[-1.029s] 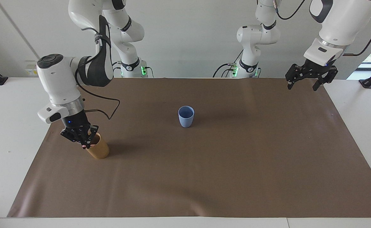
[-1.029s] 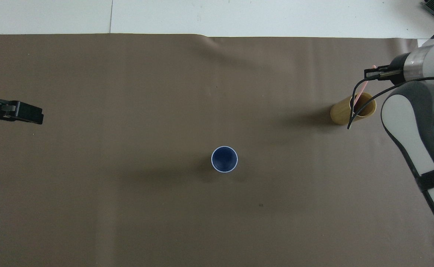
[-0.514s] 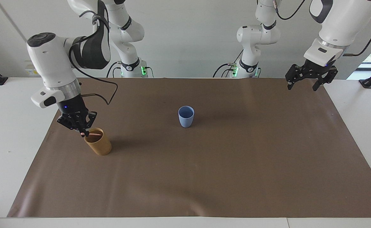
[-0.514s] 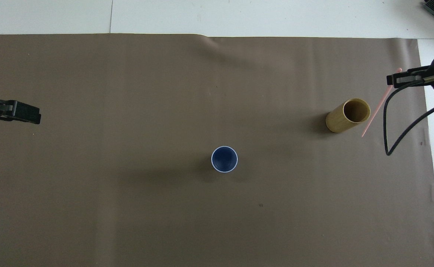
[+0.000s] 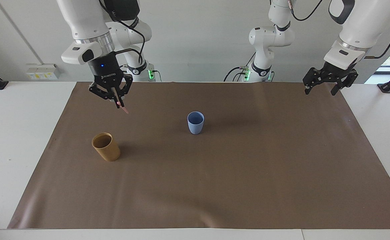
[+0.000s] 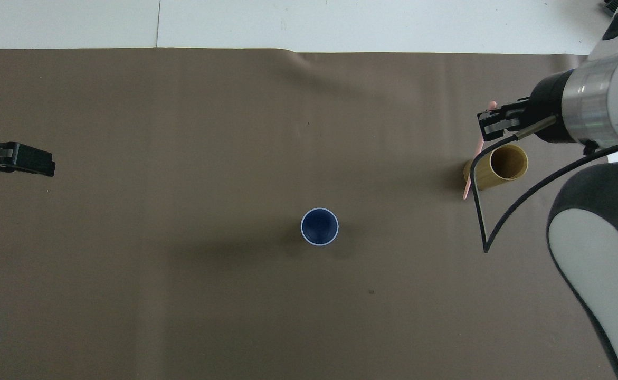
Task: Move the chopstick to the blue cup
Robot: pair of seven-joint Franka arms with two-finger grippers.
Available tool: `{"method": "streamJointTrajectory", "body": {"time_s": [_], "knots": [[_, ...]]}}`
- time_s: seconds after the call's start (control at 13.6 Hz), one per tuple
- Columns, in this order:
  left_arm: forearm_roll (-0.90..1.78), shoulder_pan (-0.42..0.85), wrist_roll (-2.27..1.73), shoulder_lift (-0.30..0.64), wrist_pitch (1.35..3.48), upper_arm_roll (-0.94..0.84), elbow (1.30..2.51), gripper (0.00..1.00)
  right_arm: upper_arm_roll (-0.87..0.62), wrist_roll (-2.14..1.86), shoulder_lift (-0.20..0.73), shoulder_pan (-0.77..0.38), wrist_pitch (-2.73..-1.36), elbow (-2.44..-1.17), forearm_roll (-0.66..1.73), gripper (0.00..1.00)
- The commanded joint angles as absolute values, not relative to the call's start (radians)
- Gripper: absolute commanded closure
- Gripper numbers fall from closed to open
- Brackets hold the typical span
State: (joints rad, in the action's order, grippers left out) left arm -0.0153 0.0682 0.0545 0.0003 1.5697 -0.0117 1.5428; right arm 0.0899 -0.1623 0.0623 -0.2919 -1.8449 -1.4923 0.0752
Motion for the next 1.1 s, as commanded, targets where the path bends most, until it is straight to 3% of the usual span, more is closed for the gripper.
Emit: {"method": "streamJointTrajectory", "body": {"time_s": [0.0,0.44,1.03], "knots": [[-0.002,0.048,0.057,-0.015,1.563,-0.023,1.555,0.00,0.029,-0.050,0.054,-0.291,-1.877,-1.505,0.107,1.00],[-0.003,0.048,0.060,-0.017,1.559,-0.023,1.557,0.00,-0.002,0.115,0.080,-0.458,-2.084,-1.595,0.091,1.00],[-0.003,0.049,0.058,-0.021,1.551,-0.025,1.562,0.00,-0.002,0.215,0.112,-0.571,-2.200,-1.721,0.060,1.00]]}}
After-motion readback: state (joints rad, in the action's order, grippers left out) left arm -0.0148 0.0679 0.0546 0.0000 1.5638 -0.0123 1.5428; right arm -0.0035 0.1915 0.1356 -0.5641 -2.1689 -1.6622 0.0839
